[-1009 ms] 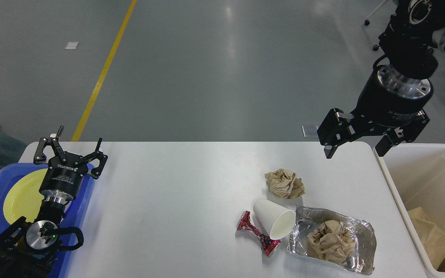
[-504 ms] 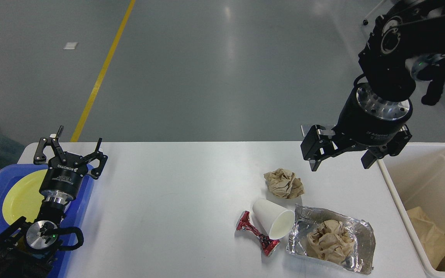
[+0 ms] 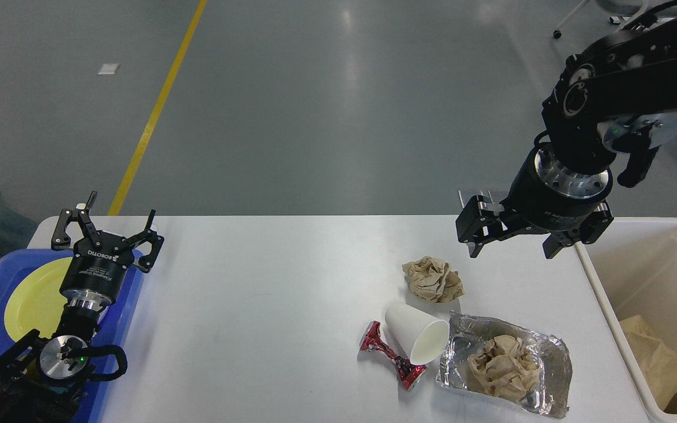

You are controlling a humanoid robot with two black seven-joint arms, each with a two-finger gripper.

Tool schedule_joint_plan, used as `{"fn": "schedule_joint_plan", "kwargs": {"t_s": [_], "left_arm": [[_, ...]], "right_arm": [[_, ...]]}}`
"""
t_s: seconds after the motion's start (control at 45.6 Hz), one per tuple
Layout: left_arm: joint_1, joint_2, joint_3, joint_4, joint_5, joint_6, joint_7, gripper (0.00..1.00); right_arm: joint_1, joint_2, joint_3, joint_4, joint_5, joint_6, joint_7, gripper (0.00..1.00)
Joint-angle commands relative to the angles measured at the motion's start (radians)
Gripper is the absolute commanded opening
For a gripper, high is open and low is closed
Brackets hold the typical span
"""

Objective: Tidy desktop
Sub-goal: 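Move the right gripper down to the edge of the foil tray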

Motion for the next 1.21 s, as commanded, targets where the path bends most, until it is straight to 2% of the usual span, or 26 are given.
{"fn": "schedule_joint_plan", "kwargs": {"t_s": [0.0,0.483,0.592,0.724,0.812,1.009,1.184], "left_arm": [[0.000,0.000,0.000,0.001,0.000,0.000,0.000,0.96],[0.000,0.000,0.000,-0.001,0.000,0.000,0.000,0.96],[0.000,0.000,0.000,0.001,0.000,0.000,0.000,0.96],[0.000,0.000,0.000,0.001,0.000,0.000,0.000,0.96],[0.000,0.000,0.000,0.001,0.000,0.000,0.000,0.96],[0.000,0.000,0.000,0.001,0.000,0.000,0.000,0.96],[0.000,0.000,0.000,0.001,0.000,0.000,0.000,0.96]], "right_arm": [[0.005,-0.003,-0.011,0.000,0.001,-0.003,0.000,1.00],[-0.032,-0.012,-0.102,-0.003,-0.002,-0.049,0.005,1.00],[-0.090,-0.061,-0.105,-0.005,-0.023,-0.110,0.005,1.00],[-0.227,-0.165,-0.102,-0.012,-0.141,-0.170,0.008,0.99],[-0.383,-0.234,-0.082,-0.069,-0.226,-0.205,0.012,0.99],[-0.639,-0.291,-0.053,-0.135,-0.324,-0.305,0.064,0.96],[-0.830,-0.279,-0.025,-0.252,-0.316,-0.461,0.058,1.00]]}}
